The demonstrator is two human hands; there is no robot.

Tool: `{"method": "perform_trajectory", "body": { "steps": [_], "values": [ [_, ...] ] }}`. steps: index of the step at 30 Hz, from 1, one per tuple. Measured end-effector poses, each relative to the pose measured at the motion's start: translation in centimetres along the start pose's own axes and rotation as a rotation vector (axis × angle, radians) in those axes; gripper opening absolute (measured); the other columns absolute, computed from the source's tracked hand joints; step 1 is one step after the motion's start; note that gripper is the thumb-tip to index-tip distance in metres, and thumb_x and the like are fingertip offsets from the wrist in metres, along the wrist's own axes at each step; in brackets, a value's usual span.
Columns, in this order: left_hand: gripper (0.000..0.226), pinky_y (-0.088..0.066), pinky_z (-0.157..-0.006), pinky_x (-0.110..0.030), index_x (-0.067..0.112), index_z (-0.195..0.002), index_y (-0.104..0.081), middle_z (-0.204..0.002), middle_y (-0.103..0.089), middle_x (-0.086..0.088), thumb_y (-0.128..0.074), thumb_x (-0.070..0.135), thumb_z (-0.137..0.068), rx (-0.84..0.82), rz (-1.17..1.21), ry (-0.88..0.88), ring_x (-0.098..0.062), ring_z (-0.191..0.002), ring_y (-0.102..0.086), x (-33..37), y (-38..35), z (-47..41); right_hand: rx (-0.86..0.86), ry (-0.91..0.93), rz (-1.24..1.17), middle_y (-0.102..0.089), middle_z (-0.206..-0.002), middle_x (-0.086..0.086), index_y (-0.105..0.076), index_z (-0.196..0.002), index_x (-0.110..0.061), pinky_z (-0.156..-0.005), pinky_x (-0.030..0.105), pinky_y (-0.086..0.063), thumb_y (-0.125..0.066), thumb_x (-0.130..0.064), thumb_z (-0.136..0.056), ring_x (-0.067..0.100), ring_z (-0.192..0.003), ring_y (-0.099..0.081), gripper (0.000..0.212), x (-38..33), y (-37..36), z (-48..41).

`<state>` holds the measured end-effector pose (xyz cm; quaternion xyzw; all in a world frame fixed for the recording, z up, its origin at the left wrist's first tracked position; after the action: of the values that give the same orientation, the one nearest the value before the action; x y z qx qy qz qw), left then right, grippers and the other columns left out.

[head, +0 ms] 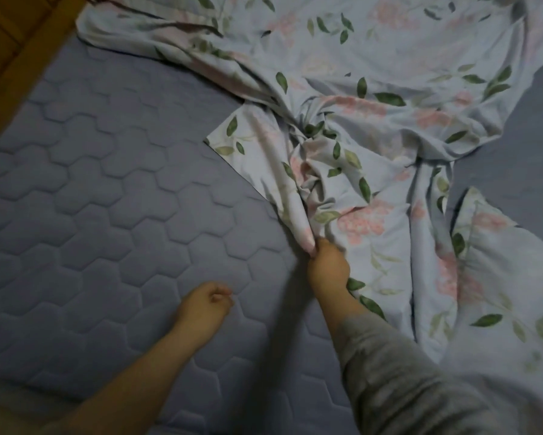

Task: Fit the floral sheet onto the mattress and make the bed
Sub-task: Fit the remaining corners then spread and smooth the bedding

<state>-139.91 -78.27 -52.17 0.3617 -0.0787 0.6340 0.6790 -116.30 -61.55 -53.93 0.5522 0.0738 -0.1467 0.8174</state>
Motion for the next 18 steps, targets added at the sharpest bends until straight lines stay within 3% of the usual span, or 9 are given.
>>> {"method": "perform_trajectory", "body": {
  "steps": [4,7,9,12,18],
  "values": [
    [0.005,-0.052,-0.076,-0.034,0.023,-0.073,-0.062,-0.088,-0.071,-0.011,-0.060,0.025,-0.070,-0.007,-0.005,-0.009,-0.029,-0.087,-0.066,2.4,-0.4,0.9,-0.033,0.021,-0.181,-0.068,-0.100,0.018,-0.068,-0.103,-0.010,-0.080,0.036,-0.046,-0.052,-0.015,-0.089,0.037,-0.094,-0.061,0.022,0.7,1.2,1.2],
    [0.022,-0.043,-0.057,-0.022,0.016,-0.072,-0.061,-0.075,-0.066,-0.005,-0.053,0.003,-0.088,-0.044,0.090,0.022,-0.022,-0.072,-0.062,4.6,-1.3,2.5,0.034,0.064,-0.303,-0.068,-0.081,0.017,-0.069,-0.084,-0.008,-0.069,0.035,-0.044,-0.055,-0.014,-0.086,0.034,-0.079,-0.063,0.015,1.2,4.9,4.2],
    [0.022,-0.042,-0.055,-0.020,0.015,-0.073,-0.059,-0.077,-0.065,-0.007,-0.052,0.010,-0.093,-0.069,0.194,0.072,-0.015,-0.064,-0.058,5.8,-2.4,3.6,0.049,0.132,-0.340,-0.066,-0.071,0.015,-0.067,-0.075,-0.008,-0.064,0.032,-0.043,-0.056,-0.012,-0.083,0.029,-0.069,-0.061,0.014,1.2,7.5,6.6],
    [0.025,-0.044,-0.065,-0.026,0.011,-0.085,-0.059,-0.085,-0.065,-0.011,-0.052,0.033,-0.094,-0.113,0.387,0.173,-0.018,-0.069,-0.058,8.0,-4.3,5.7,0.016,0.240,-0.359,-0.065,-0.065,0.010,-0.066,-0.070,-0.009,-0.059,0.032,-0.043,-0.052,-0.018,-0.078,0.025,-0.063,-0.060,0.018,0.7,10.8,11.3],
    [0.072,-0.052,-0.083,-0.040,0.002,-0.126,-0.050,-0.121,-0.058,-0.018,-0.055,0.060,-0.083,-0.232,0.541,0.292,-0.029,-0.094,-0.061,10.2,-8.6,10.7,0.025,0.282,-0.416,-0.070,-0.075,0.004,-0.072,-0.080,-0.014,-0.064,0.036,-0.050,-0.050,-0.017,-0.072,0.018,-0.071,-0.063,0.024,2.7,16.5,18.4]
  ]
}}
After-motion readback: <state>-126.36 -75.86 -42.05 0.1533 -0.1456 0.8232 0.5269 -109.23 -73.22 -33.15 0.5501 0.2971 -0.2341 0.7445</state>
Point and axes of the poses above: each hand's wrist, its own z-axis away from the middle knuckle, its own y-axis out of the back of the hand, x = y × z, the point moved 9 cm from there along -z, towards the middle knuckle
